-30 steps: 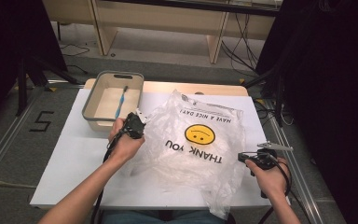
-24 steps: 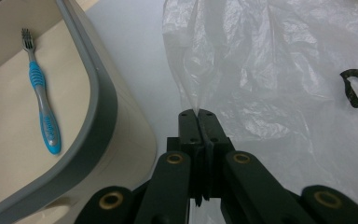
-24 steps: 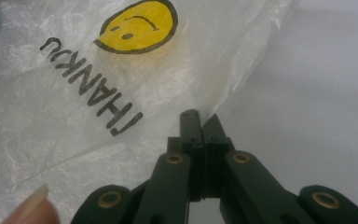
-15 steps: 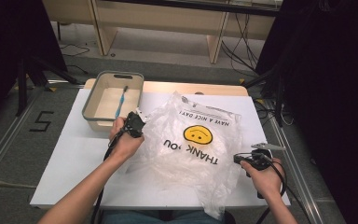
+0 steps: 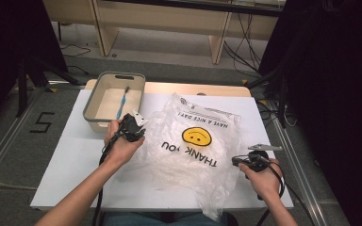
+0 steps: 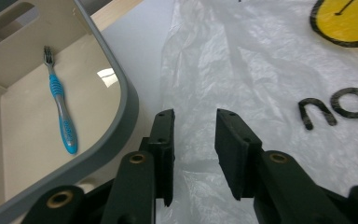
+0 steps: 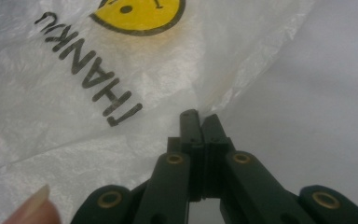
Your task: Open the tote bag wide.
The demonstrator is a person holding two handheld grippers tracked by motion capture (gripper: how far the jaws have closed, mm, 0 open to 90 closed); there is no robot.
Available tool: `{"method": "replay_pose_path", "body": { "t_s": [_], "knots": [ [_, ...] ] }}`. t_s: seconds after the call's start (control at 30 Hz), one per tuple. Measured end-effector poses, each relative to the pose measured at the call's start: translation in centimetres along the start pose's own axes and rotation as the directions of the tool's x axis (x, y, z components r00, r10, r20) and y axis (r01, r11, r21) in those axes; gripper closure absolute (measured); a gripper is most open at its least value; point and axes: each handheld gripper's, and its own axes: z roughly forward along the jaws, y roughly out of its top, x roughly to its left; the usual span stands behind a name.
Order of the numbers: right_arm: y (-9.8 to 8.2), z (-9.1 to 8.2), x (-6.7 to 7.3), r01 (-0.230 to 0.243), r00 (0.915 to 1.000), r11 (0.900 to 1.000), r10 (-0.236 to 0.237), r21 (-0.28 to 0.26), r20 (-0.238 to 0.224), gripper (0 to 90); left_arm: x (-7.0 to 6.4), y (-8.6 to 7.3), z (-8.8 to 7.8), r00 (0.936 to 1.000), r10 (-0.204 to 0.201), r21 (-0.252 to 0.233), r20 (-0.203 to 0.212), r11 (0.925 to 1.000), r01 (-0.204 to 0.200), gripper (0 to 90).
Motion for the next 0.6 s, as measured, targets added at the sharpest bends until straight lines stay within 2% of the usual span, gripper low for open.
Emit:
{"method": "replay_pose_path", "body": {
  "t_s": [0.13, 0.2, 0.3, 0.33, 0.37, 0.47, 0.53, 0.6],
  "knots": [
    [0.3, 0.1, -0.7, -0.01, 0.9997, 1.0, 0.01, -0.011, 0.023, 90.0, -0.4, -0.7, -1.6, 0.9996, 0.015, -0.023, 0.023, 0.9996, -0.014, 62.4],
    [0.3, 0.4, -0.4, -0.011, 0.9999, 1.0, 0.011, 0.01, 0.007, 90.0, -0.5, -1.0, -2.0, 0.9994, 0.018, -0.031, 0.029, 0.9994, -0.018, 59.1],
    [0.0, 0.6, 0.7, 0.015, 0.9993, 0.999, -0.013, 0.047, -0.036, 90.0, -0.6, -1.7, -2.3, 0.9992, 0.019, -0.04, 0.036, 0.9991, -0.017, 56.3],
    [0.0, 0.6, 0.7, 0.015, 0.9993, 0.999, -0.013, 0.047, -0.036, 90.0, -0.6, -1.9, -2.4, 0.9989, 0.021, -0.036, 0.041, 0.9992, -0.02, 56.3],
    [-0.3, 0.6, 1.2, 0.022, 0.9981, 0.998, -0.018, 0.066, -0.06, 90.0, -0.7, -2.1, -2.4, 0.9987, 0.025, -0.036, 0.045, 0.9991, -0.023, 54.8],
    [-0.4, 0.5, 1.3, 0.025, 0.9976, 0.997, -0.02, 0.073, -0.066, 90.0, -0.7, -2.5, -2.6, 0.9981, 0.036, -0.032, 0.05, 0.9989, -0.034, 53.9],
    [-0.4, 0.4, 1.2, 0.011, 0.9968, 0.996, -0.004, 0.088, -0.079, 86.9, -0.8, -3.0, -2.9, 0.9974, 0.046, -0.039, 0.057, 0.9983, -0.043, 51.6],
    [-0.4, 0.2, 1.1, -0.003, 0.9947, 0.996, 0.012, 0.09, -0.103, 79.9, -0.6, -3.4, -3.2, 0.9975, 0.041, -0.047, 0.057, 0.9982, -0.038, 47.6]
  ]
}}
